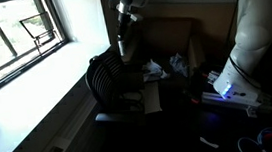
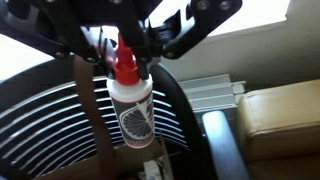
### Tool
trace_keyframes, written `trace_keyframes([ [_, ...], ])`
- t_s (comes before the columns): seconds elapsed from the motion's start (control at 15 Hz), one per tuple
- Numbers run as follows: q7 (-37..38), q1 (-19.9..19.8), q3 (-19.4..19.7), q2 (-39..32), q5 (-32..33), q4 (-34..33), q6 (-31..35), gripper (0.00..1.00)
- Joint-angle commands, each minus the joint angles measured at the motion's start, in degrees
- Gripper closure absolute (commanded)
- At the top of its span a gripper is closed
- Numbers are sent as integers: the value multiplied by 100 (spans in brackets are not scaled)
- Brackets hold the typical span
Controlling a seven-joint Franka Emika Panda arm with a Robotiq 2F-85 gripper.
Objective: Put the white bottle in the box
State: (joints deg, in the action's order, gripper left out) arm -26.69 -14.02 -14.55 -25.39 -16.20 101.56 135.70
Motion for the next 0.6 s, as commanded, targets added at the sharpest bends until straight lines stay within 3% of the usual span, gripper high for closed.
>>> trace_keyframes([
  [0.0,-367,305,-14,-150,-297,-475,-1180,94],
  [0.27,-26,697,452,-508,224,-403,-2088,94],
  [0.53,119,747,774,-897,380,-283,-1850,94],
])
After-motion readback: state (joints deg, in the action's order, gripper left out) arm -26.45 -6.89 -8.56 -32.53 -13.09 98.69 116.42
